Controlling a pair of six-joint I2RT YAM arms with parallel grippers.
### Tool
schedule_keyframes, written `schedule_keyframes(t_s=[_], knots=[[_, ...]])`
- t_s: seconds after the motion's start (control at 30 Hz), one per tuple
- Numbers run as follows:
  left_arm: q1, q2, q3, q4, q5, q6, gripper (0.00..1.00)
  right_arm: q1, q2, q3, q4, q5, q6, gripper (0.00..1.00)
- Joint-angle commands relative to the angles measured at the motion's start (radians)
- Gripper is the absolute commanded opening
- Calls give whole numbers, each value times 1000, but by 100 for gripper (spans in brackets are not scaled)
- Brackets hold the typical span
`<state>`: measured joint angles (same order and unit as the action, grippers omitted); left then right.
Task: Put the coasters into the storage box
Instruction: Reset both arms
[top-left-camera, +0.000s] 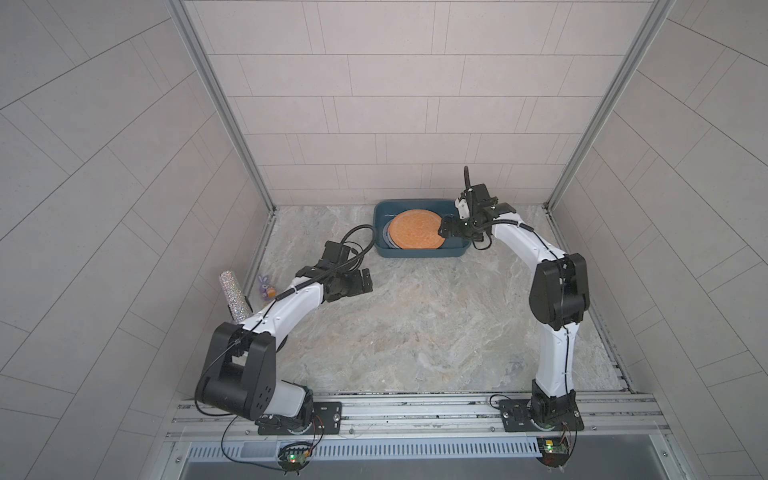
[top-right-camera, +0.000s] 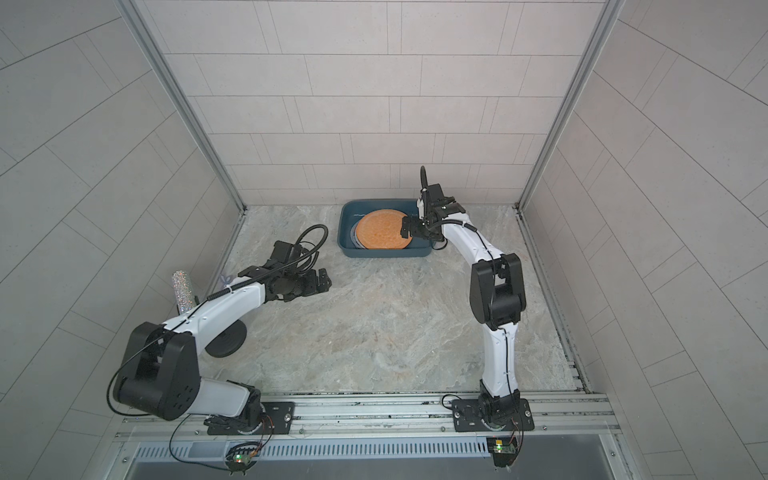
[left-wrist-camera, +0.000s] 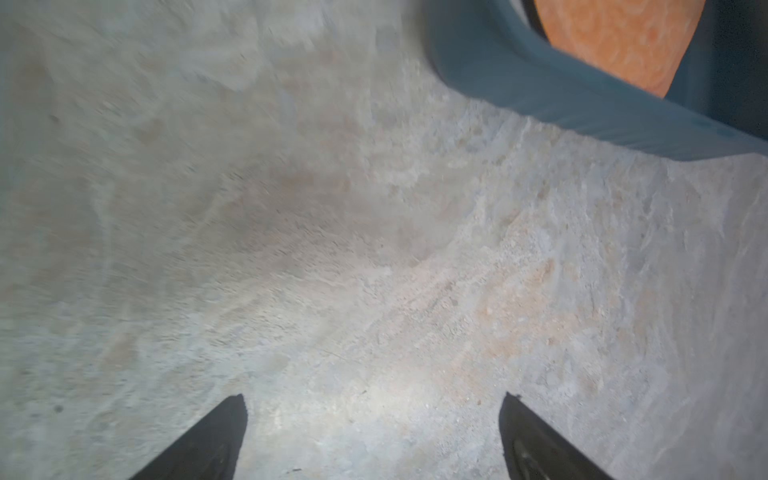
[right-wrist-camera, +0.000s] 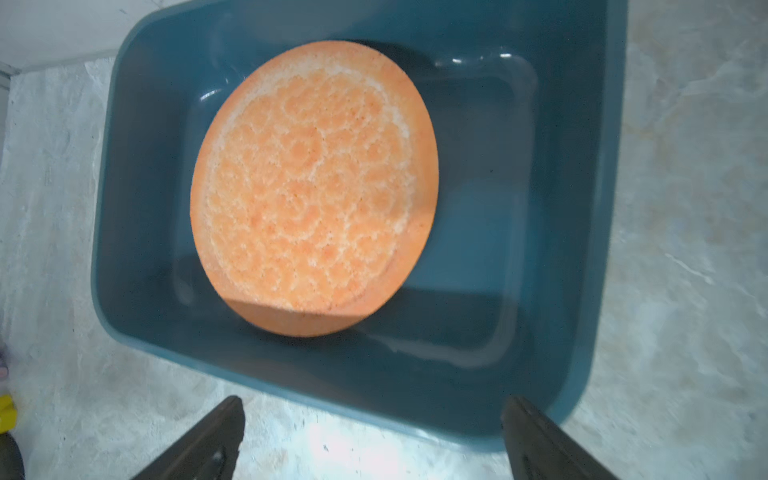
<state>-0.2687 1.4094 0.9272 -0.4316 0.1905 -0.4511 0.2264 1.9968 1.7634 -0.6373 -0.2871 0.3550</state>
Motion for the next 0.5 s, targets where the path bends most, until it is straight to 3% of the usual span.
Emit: schedule_keyframes(t_s=[0.0, 0.13, 0.3, 0.47], knots=[[25, -49, 24, -30, -173, 75, 100, 1, -127, -107, 52, 76, -115, 100], [52, -88, 11, 39, -287, 134, 100, -7, -257, -263, 116, 153, -191, 100], [98, -128, -86, 261, -394, 240, 100, -24, -425, -485, 259, 300, -254, 100], [166, -129, -199, 522, -416, 284, 100, -95, -563, -785, 557, 348, -337, 100]])
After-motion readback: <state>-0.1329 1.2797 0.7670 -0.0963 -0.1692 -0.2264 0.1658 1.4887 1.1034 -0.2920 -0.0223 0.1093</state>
